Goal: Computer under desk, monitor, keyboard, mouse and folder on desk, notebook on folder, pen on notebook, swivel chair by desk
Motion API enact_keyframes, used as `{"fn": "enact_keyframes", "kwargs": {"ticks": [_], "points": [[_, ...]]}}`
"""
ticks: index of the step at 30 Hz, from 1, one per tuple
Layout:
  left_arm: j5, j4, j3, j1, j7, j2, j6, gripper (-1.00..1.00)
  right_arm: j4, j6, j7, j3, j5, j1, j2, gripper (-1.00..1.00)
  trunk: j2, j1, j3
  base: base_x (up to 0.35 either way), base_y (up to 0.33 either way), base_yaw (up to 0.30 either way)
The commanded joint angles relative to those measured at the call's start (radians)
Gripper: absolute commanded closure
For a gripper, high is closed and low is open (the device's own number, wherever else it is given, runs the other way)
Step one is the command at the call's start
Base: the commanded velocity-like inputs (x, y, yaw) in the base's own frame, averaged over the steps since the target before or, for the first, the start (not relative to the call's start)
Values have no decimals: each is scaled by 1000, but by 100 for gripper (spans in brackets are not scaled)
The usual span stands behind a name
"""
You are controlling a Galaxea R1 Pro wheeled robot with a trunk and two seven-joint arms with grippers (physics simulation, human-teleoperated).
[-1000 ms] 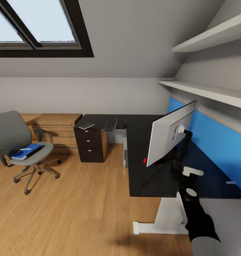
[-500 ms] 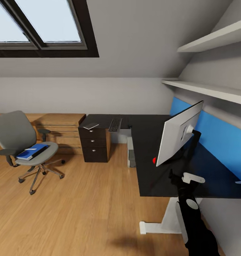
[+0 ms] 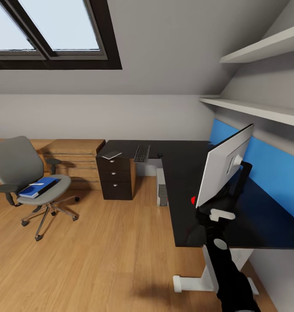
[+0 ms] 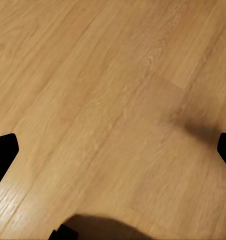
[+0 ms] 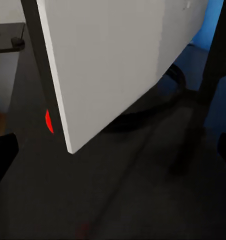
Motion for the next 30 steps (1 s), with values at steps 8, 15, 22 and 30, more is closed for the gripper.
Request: {"fn": "enact_keyframes", "kwargs": {"ticks": [8, 15, 22, 30], "points": [[8, 12, 0, 0, 1, -3, -2, -100, 4, 73, -59, 29, 14, -88, 3, -100, -1, 0, -1, 2, 1, 0], [8, 14, -1, 0, 1, -3, -4, -100, 1, 77, -107, 49, 13, -113, 4, -100, -1, 0, -1, 0, 0, 0], [9, 14, -1, 0, 1, -3, -4, -100, 0, 76, -114, 75, 12, -137, 6, -100, -1, 0, -1, 0, 4, 0], [9, 14, -1, 0, 1, -3, -4, -100, 0, 76, -133, 81, 12, -156, 6, -100, -1, 0, -1, 0, 198, 0]]}}
